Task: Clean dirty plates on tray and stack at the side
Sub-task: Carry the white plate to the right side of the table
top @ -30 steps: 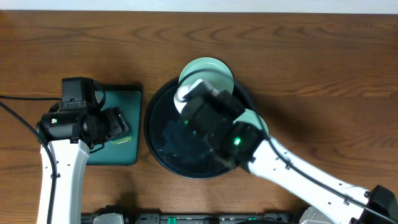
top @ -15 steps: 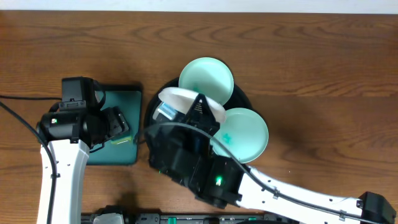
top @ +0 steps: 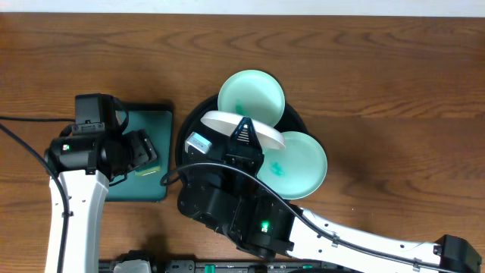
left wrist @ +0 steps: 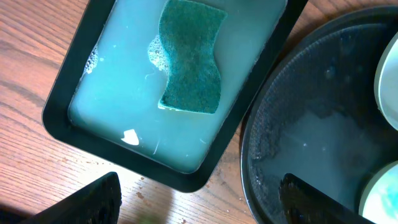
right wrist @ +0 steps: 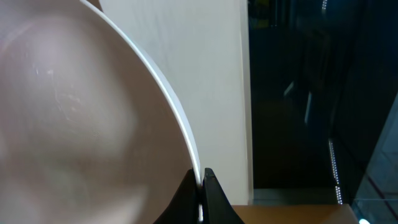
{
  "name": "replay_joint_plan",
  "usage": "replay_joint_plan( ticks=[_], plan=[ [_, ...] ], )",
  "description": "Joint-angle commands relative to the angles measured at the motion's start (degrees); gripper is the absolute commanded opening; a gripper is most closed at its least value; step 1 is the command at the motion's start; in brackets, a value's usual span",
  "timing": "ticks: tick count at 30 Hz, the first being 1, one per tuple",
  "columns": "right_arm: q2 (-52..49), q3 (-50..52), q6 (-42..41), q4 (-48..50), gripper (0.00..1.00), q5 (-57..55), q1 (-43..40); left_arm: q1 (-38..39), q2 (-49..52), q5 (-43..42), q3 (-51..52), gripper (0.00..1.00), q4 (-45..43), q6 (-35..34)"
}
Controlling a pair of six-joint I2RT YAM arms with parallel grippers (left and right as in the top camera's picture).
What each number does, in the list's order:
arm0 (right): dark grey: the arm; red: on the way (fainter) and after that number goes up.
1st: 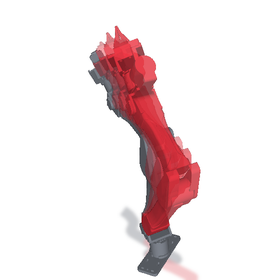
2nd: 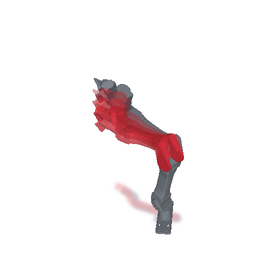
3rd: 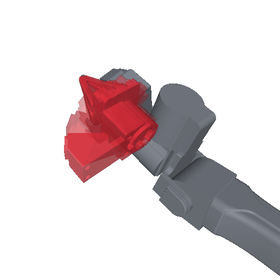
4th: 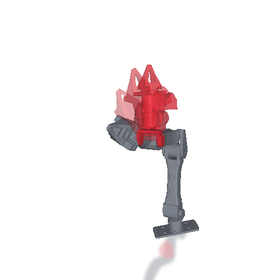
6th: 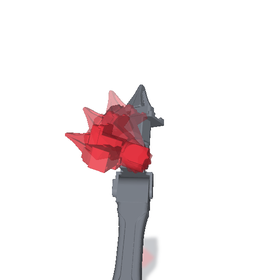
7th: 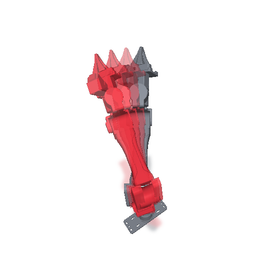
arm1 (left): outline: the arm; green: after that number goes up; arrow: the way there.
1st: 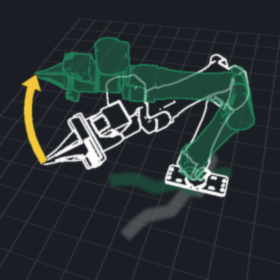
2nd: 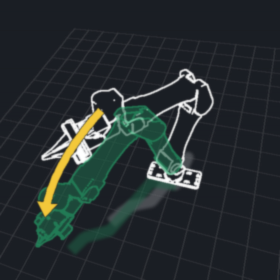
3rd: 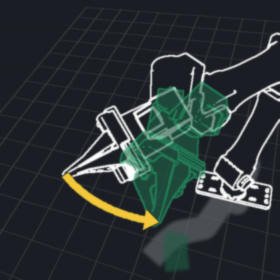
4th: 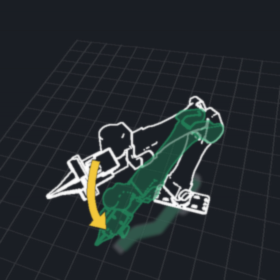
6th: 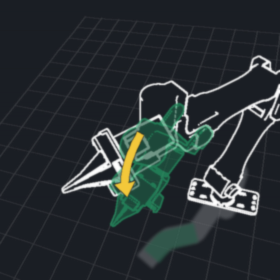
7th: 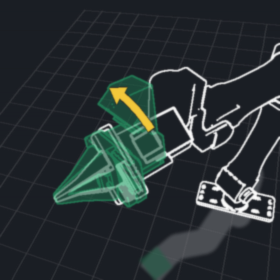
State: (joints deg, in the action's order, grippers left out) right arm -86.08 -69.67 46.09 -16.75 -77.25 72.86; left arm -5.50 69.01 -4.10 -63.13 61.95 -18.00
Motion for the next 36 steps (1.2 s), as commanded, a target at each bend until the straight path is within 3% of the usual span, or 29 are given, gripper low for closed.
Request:
replay_joint_plan(
  ticks=[1,4,9,17,22,25,29,32,36],
  plan=[
    [0.6,-1.0,2.7,1.1,0.01,-3.0,0.7,0.1,0.3,0.9,-0.9,0.82,0.1,0.2],
    [0.5,-1.0,1.3,1.0,0.01,-1.6,4.1,0.1,0.3,0.9,-0.9,0.82,0.1,0.2],
    [0.5,-0.9,-7.1,0.2,0.01,0.2,1.0,0.1,0.3,0.9,-0.9,0.82,0.4,0.2],
    [0.3,-0.9,-7.1,-2.4,0.01,-1.5,1.6,0.1,0.3,0.9,-0.9,0.82,0.6,0.2],
    [0.3,-0.9,-12.7,-2.4,0.01,-1.1,0.7,0.1,0.3,0.9,-0.9,0.82,0.4,0.2],
    [0.2,-0.9,-25.5,-8.2,0.01,7.9,0.8,0.1,0.3,0.9,-0.9,0.82,0.3,0.2],
    [0.0,-0.9,-56.9,-19.7,0.01,37.6,-6.5,0.1,0.3,0.9,-0.9,0.82,0.3,0.2],
    [-0.2,-0.9,-68.3,-21.4,0.01,48.5,-13.6,0.1,0.3,0.9,-0.9,0.82,0.3,0.2],
    [0.0,-0.9,-74.4,-20.8,0.01,55.3,-24.2,0.1,0.3,0.9,-0.9,0.82,0.3,0.2]
  ],
)
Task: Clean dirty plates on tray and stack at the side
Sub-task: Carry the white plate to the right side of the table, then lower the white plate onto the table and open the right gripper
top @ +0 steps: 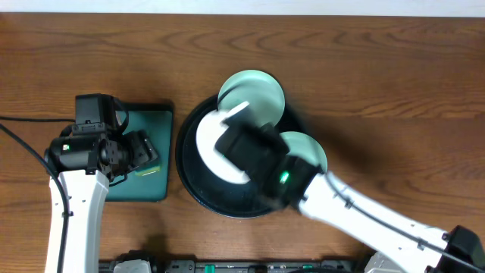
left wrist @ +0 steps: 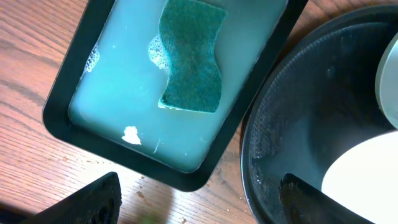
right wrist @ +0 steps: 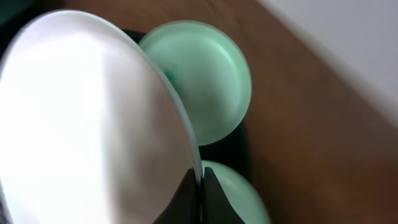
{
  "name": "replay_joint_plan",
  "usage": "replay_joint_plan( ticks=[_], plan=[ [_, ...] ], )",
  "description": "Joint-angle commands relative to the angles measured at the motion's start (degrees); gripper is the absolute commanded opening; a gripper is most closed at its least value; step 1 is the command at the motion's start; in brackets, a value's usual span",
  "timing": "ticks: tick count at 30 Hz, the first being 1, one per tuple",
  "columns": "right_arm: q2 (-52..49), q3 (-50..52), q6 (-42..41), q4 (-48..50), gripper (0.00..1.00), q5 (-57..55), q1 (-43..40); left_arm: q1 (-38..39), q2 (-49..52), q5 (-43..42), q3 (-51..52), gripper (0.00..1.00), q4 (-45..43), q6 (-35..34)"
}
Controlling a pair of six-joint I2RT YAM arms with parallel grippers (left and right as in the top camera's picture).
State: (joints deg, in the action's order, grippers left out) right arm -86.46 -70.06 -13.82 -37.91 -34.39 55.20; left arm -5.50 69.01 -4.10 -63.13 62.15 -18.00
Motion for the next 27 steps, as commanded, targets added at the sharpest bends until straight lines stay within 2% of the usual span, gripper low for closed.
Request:
replay_joint_plan(
  ticks=[1,6,10,19,23,27],
  plan=[
    [0.4,-0.5,-14.4,1.0,0.01,16.1,-9.5,0.1,0.3,0.9,-0.9,0.82,0.2,0.2],
    [0.5,-0.5,-17.6,3.9,0.02,38.7,-28.0,0.1,0.3,0.9,-0.9,0.82,0.2,0.2],
    [0.5,-0.5,-18.9,3.7,0.01,49.7,-43.8,0.1,0.3,0.9,-0.9,0.82,0.2,0.2],
    [-0.7,-0.5,-17.7,1.0,0.02,51.0,-73.4,0.1,0.3,0.9,-0.9,0.82,0.2,0.2],
    [-4.3,-0.5,-14.6,-0.3,0.02,50.1,-81.9,0.1,0.3,0.9,-0.9,0.82,0.2,0.2],
    [-9.6,-0.5,-13.2,0.0,0.02,49.2,-86.9,0.1,0.3,0.7,-0.9,0.82,0.2,0.2]
  ],
)
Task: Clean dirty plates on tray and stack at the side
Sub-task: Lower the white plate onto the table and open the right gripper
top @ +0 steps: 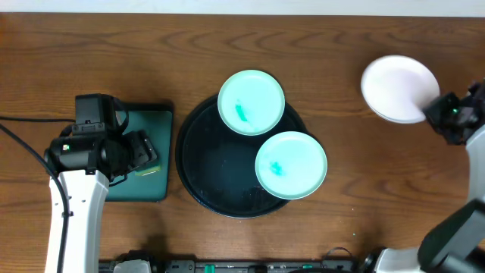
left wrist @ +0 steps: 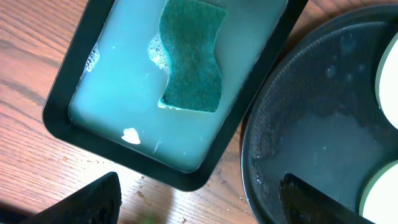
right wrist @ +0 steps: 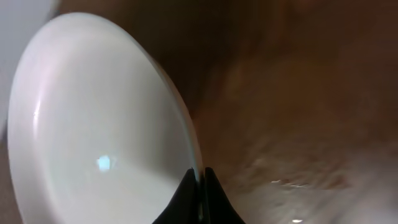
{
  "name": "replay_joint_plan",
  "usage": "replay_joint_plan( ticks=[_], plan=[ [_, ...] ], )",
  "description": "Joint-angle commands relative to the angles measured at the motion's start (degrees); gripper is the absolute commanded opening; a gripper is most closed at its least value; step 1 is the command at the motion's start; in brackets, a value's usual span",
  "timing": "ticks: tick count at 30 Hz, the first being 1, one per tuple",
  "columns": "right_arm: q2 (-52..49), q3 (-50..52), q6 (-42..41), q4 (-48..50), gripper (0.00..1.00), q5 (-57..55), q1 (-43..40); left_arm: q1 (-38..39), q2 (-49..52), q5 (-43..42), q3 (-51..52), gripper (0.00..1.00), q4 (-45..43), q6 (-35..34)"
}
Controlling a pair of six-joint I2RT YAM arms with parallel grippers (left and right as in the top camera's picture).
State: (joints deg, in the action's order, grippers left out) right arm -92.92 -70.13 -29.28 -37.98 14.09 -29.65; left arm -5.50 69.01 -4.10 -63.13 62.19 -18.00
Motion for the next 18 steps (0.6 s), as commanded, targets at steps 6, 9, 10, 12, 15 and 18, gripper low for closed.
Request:
replay_joint_plan(
  ticks=[6,9,10,12,15,18],
  plan=[
    [-10.4,-0.4,3.7,2.3,0.01,-3.9,-4.4,0.1,0.3,0.7,-0.9,0.82,0.2,0.2],
    [-13.3,-0.4,4.4,2.8,0.02,-6.8,-4.7,0.1,0.3,0.7,-0.9,0.82,0.3,0.2],
    [-13.9,-0.4,4.9,2.9,0.01,-6.9,-4.7,0.1,0.3,0.7,-0.9,0.82,0.4,0.2],
    [-14.3,-0.4,5.2,2.7,0.01,-7.0,-4.7,0.1,0.3,0.7,-0.9,0.82,0.5,0.2],
    [-13.8,-0.5,7.1,1.9,0.05,-5.5,-4.7,0.1,0.3,0.7,-0.9,0.82,0.5,0.2],
    [-11.9,-0.5,7.8,0.7,0.13,-4.3,-4.5,0.1,0.3,0.7,-0.9,0.82,0.5,0.2]
  ],
)
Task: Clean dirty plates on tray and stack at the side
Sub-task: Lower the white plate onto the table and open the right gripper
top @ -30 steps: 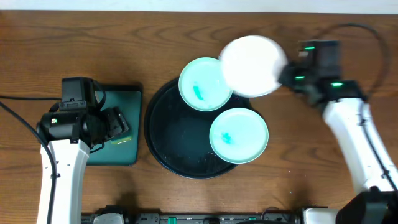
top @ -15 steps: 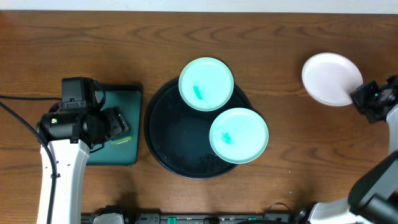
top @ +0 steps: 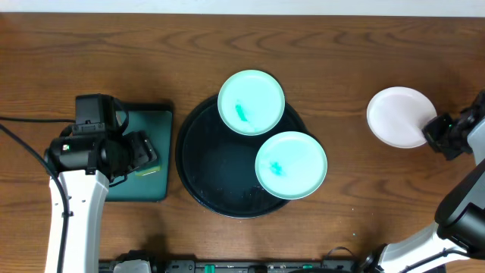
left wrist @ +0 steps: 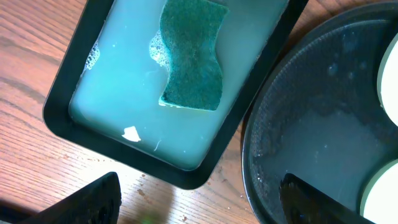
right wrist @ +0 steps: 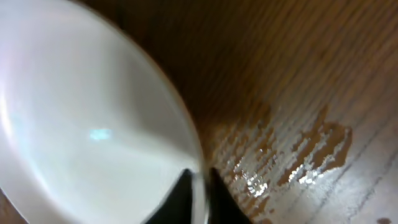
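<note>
A white plate [top: 398,117] lies on the wood at the far right, off the tray. My right gripper [top: 437,135] is at its right rim. In the right wrist view the rim [right wrist: 198,168] runs between the fingertips, which stand a little apart, so the right gripper [right wrist: 199,186] is slightly open. Two mint-green plates with green smears, one at the back [top: 251,101] and one at the right [top: 290,164], sit on the round black tray [top: 204,167]. My left gripper [left wrist: 199,202] hangs open between the basin and the tray, holding nothing.
A black rectangular basin [left wrist: 62,102] of soapy water holds a green sponge [left wrist: 191,56], left of the tray. Water droplets [right wrist: 292,155] wet the wood beside the white plate. The tray floor [left wrist: 311,143] is wet. My right arm comes in from the right edge.
The white plate has come down and toward the front at the far right and now looks flat on the wood. The right fingertips stand wider apart around its rim. The left arm has not moved.
My right gripper first held the white plate by its rim, tilted up over the tray. Then the plate hung lower above the tray's left half. Then it was at the far right of the table. Now it rests there, with the left gripper open by the basin throughout.
</note>
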{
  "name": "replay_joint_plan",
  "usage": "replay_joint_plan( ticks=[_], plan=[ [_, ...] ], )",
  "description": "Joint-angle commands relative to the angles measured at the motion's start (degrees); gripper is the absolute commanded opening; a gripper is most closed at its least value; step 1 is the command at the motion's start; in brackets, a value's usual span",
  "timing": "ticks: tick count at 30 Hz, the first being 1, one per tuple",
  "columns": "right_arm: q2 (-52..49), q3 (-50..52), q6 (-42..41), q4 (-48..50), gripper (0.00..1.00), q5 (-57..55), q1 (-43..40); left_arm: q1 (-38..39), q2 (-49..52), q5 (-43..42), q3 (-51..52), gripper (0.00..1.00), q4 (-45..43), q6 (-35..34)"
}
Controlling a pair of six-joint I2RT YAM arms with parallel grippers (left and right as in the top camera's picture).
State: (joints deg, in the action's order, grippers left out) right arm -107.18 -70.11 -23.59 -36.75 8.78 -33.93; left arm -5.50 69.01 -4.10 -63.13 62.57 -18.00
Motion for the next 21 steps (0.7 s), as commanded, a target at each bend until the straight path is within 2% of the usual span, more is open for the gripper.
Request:
replay_joint_plan(
  ticks=[1,7,9,13,16,18,19,21],
  plan=[
    [3.5,-0.6,2.1,-0.8,0.16,1.2,0.0,0.1,0.3,0.7,-0.9,0.82,0.1,0.2],
    [15.5,-0.8,6.4,-1.0,0.5,2.4,2.7,0.1,0.3,0.7,-0.9,0.82,0.2,0.2],
    [20.6,-0.8,11.2,-0.9,0.62,6.5,4.8,0.1,0.3,0.7,-0.9,0.82,0.2,0.2],
    [27.8,-0.8,23.0,-1.5,0.78,18.7,11.1,0.1,0.3,0.3,-0.9,0.82,0.2,0.2],
    [28.9,-0.7,23.0,-1.6,0.82,19.3,16.8,0.1,0.3,0.0,-0.9,0.82,0.2,0.2],
    [27.8,-0.6,23.1,-1.4,0.89,19.1,20.6,0.1,0.3,0.0,-0.9,0.82,0.2,0.2],
    [26.5,-0.5,23.6,-1.2,0.86,18.9,22.7,0.1,0.3,0.0,-0.9,0.82,0.2,0.2],
    [23.5,-0.5,25.0,-0.4,0.72,18.9,25.9,0.1,0.3,0.0,-0.9,0.82,0.2,0.1]
  ],
)
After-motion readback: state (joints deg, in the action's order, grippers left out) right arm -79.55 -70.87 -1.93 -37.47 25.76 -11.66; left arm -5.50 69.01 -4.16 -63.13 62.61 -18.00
